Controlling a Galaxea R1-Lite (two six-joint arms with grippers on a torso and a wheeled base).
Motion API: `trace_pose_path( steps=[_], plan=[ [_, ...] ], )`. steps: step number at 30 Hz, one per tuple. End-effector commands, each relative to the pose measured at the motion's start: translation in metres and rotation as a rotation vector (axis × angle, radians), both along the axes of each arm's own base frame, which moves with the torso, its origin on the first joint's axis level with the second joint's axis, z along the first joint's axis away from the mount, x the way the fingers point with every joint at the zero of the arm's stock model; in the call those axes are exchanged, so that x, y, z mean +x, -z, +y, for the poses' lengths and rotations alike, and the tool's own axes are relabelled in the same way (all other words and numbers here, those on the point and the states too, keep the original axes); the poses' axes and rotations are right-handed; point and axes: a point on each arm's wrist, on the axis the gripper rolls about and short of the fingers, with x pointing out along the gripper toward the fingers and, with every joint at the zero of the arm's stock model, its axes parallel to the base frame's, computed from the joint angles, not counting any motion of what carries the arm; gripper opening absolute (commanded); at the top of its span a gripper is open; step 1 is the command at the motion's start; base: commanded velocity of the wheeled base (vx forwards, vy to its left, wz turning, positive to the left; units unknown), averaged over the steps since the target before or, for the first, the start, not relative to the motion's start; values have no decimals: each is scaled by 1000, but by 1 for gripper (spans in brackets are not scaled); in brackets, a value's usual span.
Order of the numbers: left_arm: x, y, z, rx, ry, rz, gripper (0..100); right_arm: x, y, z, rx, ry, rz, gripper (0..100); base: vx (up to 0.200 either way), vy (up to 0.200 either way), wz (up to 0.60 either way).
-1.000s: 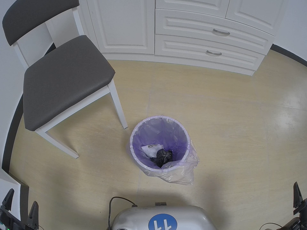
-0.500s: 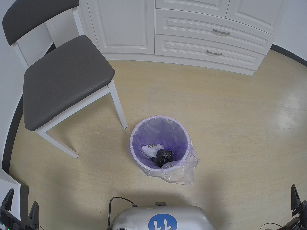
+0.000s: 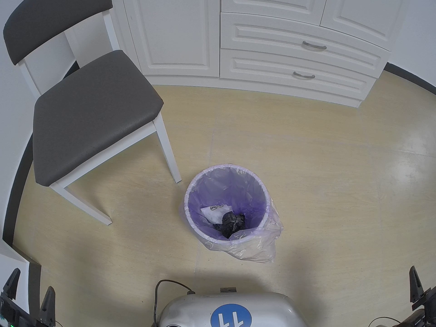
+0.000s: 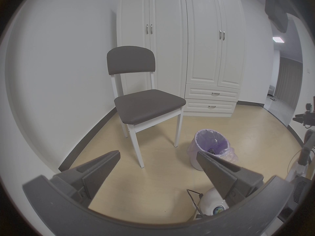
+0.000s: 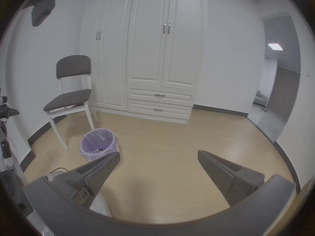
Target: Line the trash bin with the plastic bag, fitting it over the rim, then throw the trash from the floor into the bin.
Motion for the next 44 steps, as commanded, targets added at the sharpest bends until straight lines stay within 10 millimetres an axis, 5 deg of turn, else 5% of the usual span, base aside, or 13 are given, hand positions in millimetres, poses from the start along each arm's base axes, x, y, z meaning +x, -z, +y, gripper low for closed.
trace_pose_path(
  steps=[1, 44],
  plan=[
    [0, 5, 0, 3, 0, 4, 100, 0, 5, -1, 29, 39, 2, 100, 0, 0, 0],
    [0, 5, 0, -6, -2, 2, 100, 0, 12, 1, 101, -69, 62, 100, 0, 0, 0]
  ],
)
